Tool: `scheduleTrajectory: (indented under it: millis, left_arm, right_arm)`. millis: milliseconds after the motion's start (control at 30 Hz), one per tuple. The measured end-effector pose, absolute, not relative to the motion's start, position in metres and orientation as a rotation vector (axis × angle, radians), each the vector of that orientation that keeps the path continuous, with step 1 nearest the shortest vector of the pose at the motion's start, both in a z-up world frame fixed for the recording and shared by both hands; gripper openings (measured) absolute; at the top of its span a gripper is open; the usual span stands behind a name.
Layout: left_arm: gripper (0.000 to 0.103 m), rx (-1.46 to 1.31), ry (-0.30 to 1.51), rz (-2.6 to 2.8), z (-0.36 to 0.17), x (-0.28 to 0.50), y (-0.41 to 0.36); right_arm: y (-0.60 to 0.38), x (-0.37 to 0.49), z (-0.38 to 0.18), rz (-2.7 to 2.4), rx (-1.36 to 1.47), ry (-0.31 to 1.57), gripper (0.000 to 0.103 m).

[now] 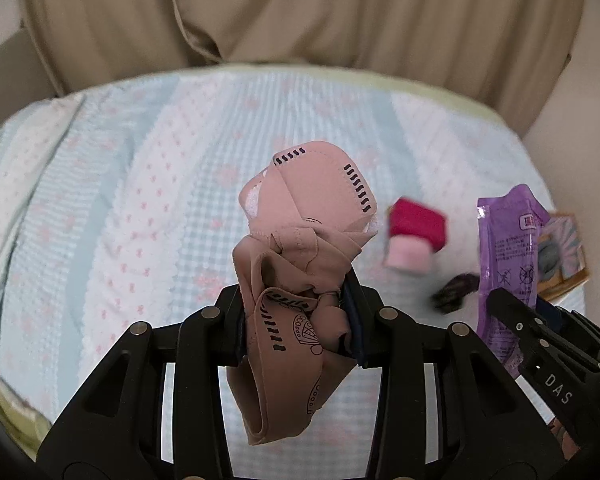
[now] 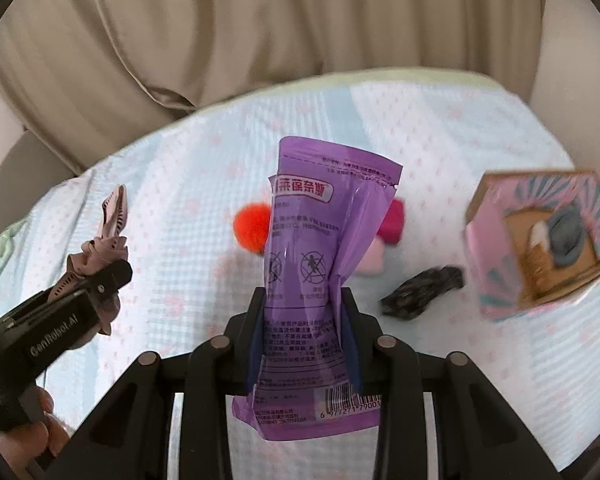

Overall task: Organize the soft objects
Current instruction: 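Lift and carry the sandal and purple packet over the cardboard box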

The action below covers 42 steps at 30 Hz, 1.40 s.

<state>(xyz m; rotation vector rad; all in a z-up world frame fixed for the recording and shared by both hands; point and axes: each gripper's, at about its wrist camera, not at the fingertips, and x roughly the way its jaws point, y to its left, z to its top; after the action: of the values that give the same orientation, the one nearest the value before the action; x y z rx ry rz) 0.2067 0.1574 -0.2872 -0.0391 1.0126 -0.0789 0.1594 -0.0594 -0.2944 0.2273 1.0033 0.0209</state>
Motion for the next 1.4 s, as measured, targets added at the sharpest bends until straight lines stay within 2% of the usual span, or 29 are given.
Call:
scheduleTrajectory:
  millis: [200, 400, 733, 1067, 1400]
  left_arm:
    - [0.034, -0.008, 0.929, -0.07, -0.221, 0.175, 0.106]
    - [0.034, -0.027, 0.891, -0.064, -0.181, 0.153, 0.036]
    - [0.034, -0.05, 0.875, -0.179, -0.164, 0.146, -0.125]
    - [0.034, -0.006, 0.954, -0.296, -0.192, 0.175, -0.252]
    - [0.034, 0.0, 1.127, -0.29, -0.276, 0.229, -0.311]
  right_arm:
    - [-0.114, 0.128, -0.23, 0.064, 0.215, 0.915, 0.031]
    - [-0.185, 0.116, -0.189, 0.068, 0.216, 0.865, 0.031]
    - [-0.328, 0.102, -0.162, -0.023, 0.227, 0.863, 0.031]
    - [-0.44, 0.13, -0.185, -0.102, 0.257, 0.936, 0.031]
    - [-0.491, 0.191, -0.288, -0.072, 0.357, 1.173, 0.031]
